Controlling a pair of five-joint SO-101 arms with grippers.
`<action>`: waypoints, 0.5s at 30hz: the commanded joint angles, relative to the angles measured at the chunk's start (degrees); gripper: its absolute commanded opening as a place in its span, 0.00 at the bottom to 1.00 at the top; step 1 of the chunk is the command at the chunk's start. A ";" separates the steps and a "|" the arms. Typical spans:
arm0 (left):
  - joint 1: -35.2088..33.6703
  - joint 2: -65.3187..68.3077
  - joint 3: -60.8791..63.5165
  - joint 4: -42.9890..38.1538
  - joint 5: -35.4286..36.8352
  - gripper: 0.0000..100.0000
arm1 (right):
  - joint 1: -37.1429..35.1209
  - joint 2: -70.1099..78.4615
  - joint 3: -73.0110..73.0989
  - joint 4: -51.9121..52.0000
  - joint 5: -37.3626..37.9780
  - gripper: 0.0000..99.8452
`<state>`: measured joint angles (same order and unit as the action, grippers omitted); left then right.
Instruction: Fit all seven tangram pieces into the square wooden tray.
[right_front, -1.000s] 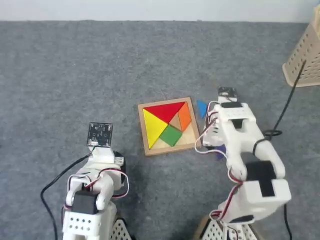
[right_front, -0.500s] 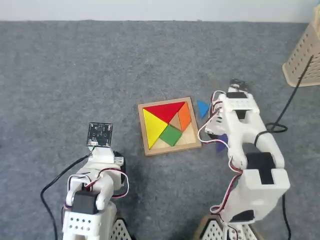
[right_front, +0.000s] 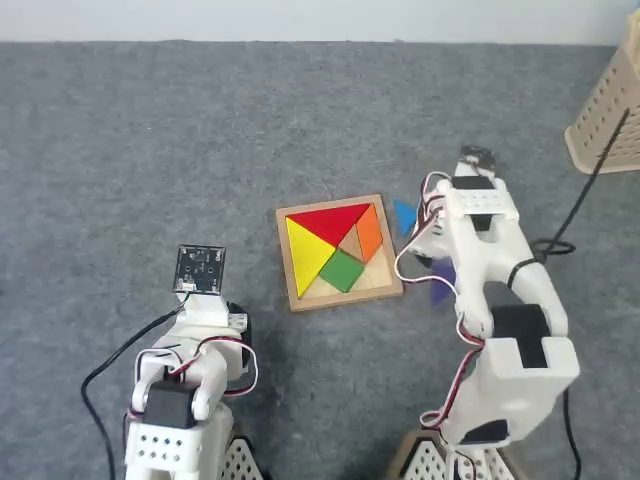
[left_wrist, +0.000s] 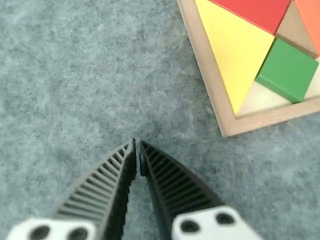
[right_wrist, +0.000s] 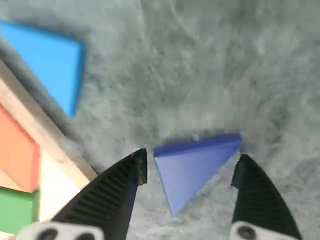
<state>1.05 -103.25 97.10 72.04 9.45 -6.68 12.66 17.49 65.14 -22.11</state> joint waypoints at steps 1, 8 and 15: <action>-0.09 -0.88 -0.48 0.26 -0.26 0.01 | -0.48 -0.84 -5.01 -0.48 -2.46 0.24; -0.09 -0.88 -0.48 0.26 -0.26 0.01 | -0.13 2.86 -4.84 -0.31 -2.99 0.24; -0.09 -0.88 -0.48 0.26 -0.26 0.01 | 0.13 11.47 -9.49 4.70 -2.90 0.24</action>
<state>1.05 -103.25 97.10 72.04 9.45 -6.77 20.22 10.81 67.34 -24.57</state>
